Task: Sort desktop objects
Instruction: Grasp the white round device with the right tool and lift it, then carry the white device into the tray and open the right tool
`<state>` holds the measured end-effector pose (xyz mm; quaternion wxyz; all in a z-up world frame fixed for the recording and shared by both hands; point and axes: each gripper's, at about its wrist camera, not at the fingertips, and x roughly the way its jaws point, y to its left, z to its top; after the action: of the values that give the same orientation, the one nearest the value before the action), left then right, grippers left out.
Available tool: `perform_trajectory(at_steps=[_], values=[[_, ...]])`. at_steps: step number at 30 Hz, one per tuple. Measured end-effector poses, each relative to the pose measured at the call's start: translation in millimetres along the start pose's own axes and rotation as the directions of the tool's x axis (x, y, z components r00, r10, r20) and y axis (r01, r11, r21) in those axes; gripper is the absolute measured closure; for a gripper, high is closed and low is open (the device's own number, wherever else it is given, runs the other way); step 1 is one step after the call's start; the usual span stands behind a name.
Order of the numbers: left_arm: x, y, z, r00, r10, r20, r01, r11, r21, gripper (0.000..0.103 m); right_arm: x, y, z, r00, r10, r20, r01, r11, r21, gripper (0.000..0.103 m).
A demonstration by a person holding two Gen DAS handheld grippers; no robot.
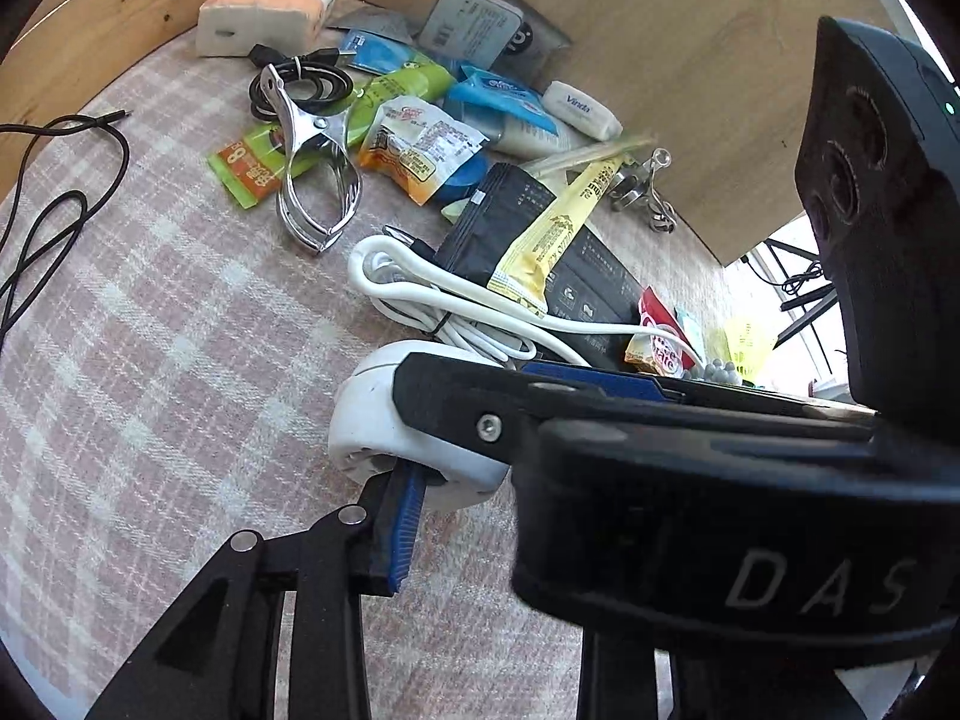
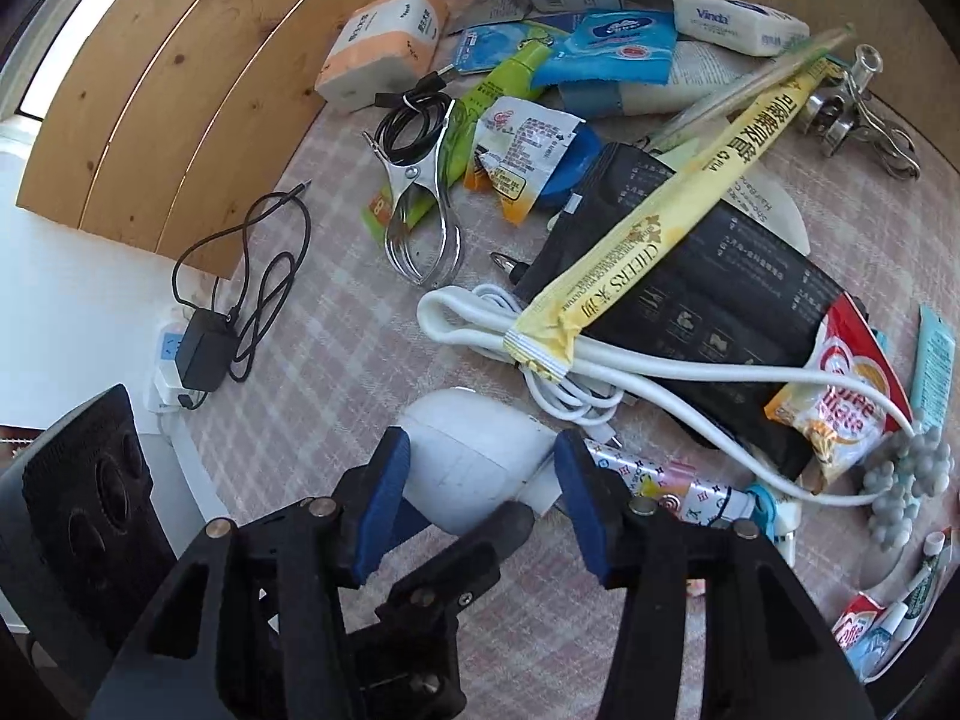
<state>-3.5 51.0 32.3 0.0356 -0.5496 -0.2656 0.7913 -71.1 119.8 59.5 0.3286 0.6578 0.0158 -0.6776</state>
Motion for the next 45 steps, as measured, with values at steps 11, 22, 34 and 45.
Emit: perform_trajectory(at_steps=[11, 22, 34, 45], values=[[-5, -2, -3, 0.997, -0.082, 0.003, 0.082, 0.997, -0.002, 0.075, -2, -13, -6, 1.0, 0.029, -0.004, -0.028, 0.997, 0.073, 0.042], [-24, -71, -9, 0.987, -0.159, -0.004, 0.158, 0.978, 0.139, 0.075, -77, -44, -43, 0.989, 0.003, 0.147, -0.022, 0.991, 0.13, 0.042], [5, -214, -46, 0.963, -0.229, -0.142, 0.268, 0.868, 0.418, 0.075, -172, -151, -138, 0.942, -0.104, 0.319, -0.029, 0.922, 0.387, 0.042], [43, -323, -115, 0.914, -0.233, -0.334, 0.39, 0.732, 0.559, 0.075, -223, -235, -242, 0.906, -0.228, 0.356, -0.03, 0.805, 0.592, 0.042]])
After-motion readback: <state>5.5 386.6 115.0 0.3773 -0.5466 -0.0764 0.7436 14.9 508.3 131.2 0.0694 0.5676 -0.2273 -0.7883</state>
